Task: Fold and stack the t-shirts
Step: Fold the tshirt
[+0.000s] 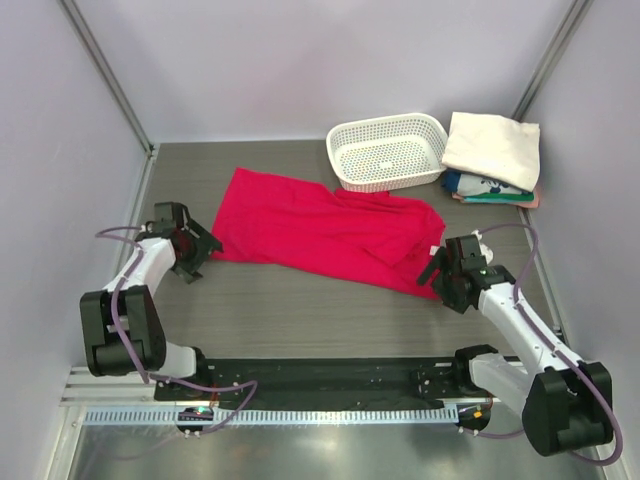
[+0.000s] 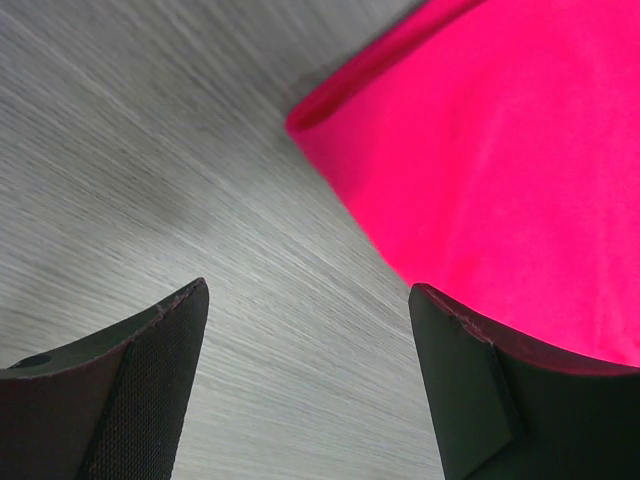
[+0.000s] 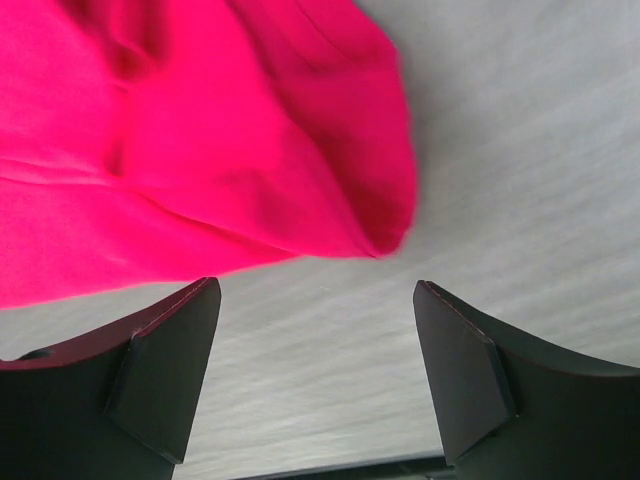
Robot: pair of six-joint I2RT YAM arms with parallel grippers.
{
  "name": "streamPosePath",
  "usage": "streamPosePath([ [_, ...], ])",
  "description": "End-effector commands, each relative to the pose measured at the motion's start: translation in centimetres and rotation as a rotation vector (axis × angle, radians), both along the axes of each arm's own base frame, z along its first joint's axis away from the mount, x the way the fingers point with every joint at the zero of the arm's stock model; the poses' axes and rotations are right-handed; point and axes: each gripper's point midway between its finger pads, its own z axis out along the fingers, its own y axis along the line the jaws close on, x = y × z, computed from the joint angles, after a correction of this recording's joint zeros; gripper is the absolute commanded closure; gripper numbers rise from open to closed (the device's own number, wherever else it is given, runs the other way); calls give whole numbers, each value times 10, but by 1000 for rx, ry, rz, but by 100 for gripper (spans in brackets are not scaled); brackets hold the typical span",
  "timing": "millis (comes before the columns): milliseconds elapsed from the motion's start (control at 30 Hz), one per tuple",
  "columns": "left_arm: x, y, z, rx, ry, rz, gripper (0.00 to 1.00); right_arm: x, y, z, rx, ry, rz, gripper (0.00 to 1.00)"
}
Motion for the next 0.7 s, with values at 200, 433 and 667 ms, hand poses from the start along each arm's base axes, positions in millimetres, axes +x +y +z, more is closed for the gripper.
streamPosePath([
  [200, 35, 15, -15, 8, -108, 92, 20, 5, 1, -35, 16, 43, -62, 19],
  [433, 43, 11, -38, -35, -90, 112, 27, 16, -10, -38, -43, 27, -69, 29],
  [667, 52, 4, -56, -65, -90, 106, 55, 21, -14, -37, -65, -7, -56, 81],
])
